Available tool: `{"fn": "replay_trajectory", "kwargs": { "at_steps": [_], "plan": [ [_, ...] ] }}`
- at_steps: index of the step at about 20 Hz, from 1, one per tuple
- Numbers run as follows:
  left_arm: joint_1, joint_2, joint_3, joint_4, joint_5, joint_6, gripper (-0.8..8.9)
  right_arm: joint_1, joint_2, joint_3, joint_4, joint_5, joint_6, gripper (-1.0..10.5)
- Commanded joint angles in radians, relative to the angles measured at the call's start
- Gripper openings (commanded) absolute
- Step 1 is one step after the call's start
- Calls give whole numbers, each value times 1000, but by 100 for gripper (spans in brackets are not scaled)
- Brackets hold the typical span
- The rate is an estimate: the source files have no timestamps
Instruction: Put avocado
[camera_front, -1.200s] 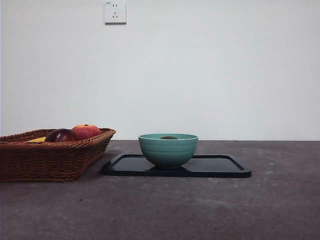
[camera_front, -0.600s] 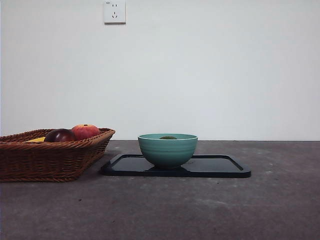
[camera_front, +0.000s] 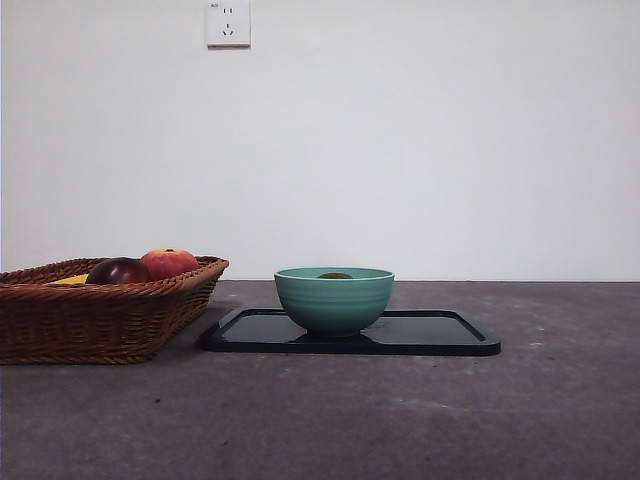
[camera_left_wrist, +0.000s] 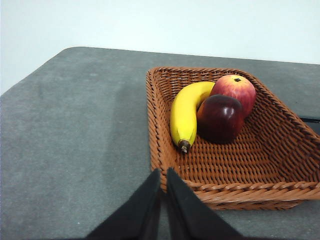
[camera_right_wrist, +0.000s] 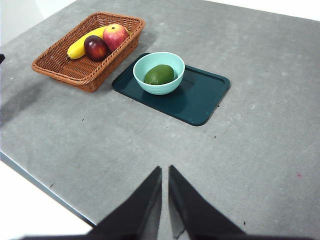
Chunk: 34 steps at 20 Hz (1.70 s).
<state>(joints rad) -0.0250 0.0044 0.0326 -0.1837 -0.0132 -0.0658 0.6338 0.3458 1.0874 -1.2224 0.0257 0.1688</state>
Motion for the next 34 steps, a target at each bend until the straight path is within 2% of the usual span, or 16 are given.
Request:
{"fn": "replay_trajectory", "kwargs": {
  "at_steps": [1, 18, 19, 20, 21, 22, 24, 28, 30, 34],
  "plan": [
    [-6, -2, -22, -11, -6, 9, 19, 6, 4, 6, 11, 0, -5, 18],
    [-6, -1, -22, -6, -6, 9, 19, 2, 3, 6, 11, 1, -5, 18],
    [-6, -1, -22, -6, -6, 9, 19, -10, 2, 5, 14, 4, -42, 18],
    [-6, -1, -22, -6, -6, 9, 19, -32, -3, 3, 16, 17, -121, 18],
    [-6, -1, -22, -6, -6, 9, 19, -62, -17, -14, 47, 18, -146, 18],
    [-6, -1, -22, -6, -6, 9, 19, -97, -40, -53, 121, 20, -172, 18],
    [-6, -1, -22, -6, -6, 9, 19, -190, -112, -221, 401, 20, -229, 18],
    [-6, -1, -22, -6, -6, 9, 19, -420, -247, -610, 901, 19, -230, 18],
    [-6, -1, -22, -6, -6, 9, 19, -518, -296, -766, 1036, 18, -229, 18],
    [-6, -1, -22, -6, -6, 9, 19, -614, -342, -930, 1096, 19, -224, 18]
  ]
}}
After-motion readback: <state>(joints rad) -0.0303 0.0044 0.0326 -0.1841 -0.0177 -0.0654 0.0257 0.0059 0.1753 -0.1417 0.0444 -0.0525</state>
